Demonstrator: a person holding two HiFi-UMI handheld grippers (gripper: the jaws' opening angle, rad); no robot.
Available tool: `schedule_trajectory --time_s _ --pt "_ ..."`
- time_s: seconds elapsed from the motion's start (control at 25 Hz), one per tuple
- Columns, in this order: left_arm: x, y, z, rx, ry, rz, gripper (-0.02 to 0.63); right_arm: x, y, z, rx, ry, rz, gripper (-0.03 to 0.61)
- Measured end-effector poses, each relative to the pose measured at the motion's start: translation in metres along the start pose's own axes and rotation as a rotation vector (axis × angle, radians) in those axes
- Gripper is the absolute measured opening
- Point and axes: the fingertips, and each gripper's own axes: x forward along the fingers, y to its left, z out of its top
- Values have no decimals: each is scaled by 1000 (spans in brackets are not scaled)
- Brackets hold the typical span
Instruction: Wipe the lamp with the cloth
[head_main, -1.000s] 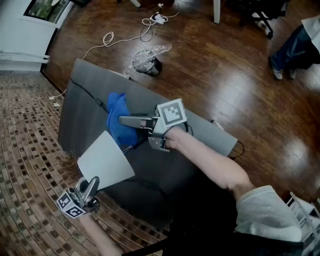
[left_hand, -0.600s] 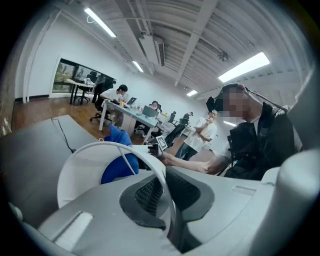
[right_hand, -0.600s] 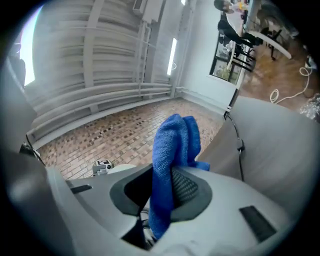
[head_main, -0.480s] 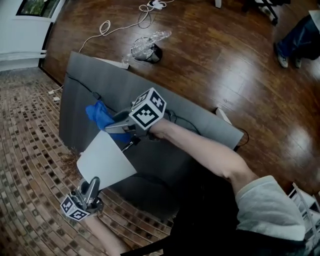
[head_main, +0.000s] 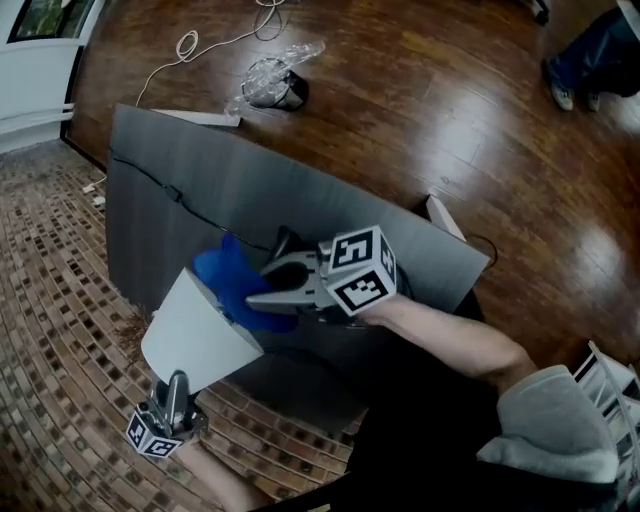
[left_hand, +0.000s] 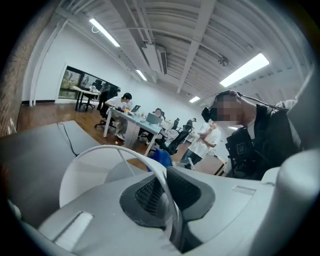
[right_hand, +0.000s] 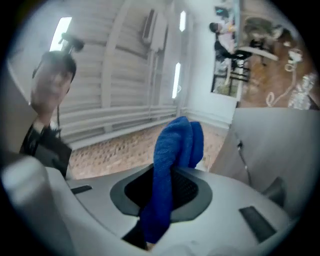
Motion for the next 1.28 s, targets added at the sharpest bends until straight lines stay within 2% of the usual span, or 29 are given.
schedule_trajectory --time_s 0.04,0.08,0.16,0.28,0.4,0.56,0.6,0.64,0.68,0.72,0.76,0.84,0.88,0.92,0.96,1.0,1.04,1.12,1.16,1.2,1.28 --pt "0 -1 0 12 -3 -8 28 0 -23 24 16 -33 -46 77" --pt "0 -2 -1 23 -2 -15 28 8 -45 38 15 -12 -82 77" --pt "1 -7 -1 46 6 -30 28 46 -73 39 48 139 -76 77" --pt "4 -8 0 59 12 -19 32 105 -95 13 196 325 22 77" --pt "-3 -2 -5 51 5 5 41 121 -115 -21 254 492 12 77" --pt "-2 -8 -5 63 -19 -26 27 110 -142 -103 162 879 -48 77" --pt "-1 -8 -4 64 -17 -19 26 109 -152 -114 114 937 -80 77" --pt "-1 -5 -3 57 -14 -4 28 109 -162 -110 52 932 -138 77" --pt "-1 0 -2 40 -13 15 28 109 -171 -89 -11 849 -213 77" --pt "-2 6 -1 16 -15 32 28 106 -173 -53 -67 694 -287 77" --pt "-3 12 0 -15 -21 48 28 97 -164 -9 -124 494 -342 77" --pt "-6 28 4 -104 -53 80 28 59 -110 73 -255 96 -356 77" --pt "-8 38 7 -161 -75 101 29 37 -76 93 -323 -41 -326 77" --pt "-9 48 9 -227 -96 122 29 15 -45 95 -384 -114 -295 77" --pt "-9 56 11 -294 -115 137 31 -3 -22 78 -427 -124 -278 77" --pt "-8 63 11 -353 -130 147 31 -18 -11 47 -431 -81 -287 77" --pt "-8 68 12 -401 -140 153 31 -28 -12 4 -376 -8 -319 77" --pt "-6 75 13 -481 -157 166 31 -32 -39 -93 -138 122 -390 77" --pt "-6 76 13 -520 -166 177 31 -24 -53 -133 -26 148 -400 77" --pt "-6 77 14 -556 -174 188 31 -11 -67 -160 42 150 -399 77" --pt "-4 75 15 -619 -188 208 31 25 -95 -175 32 109 -402 77"
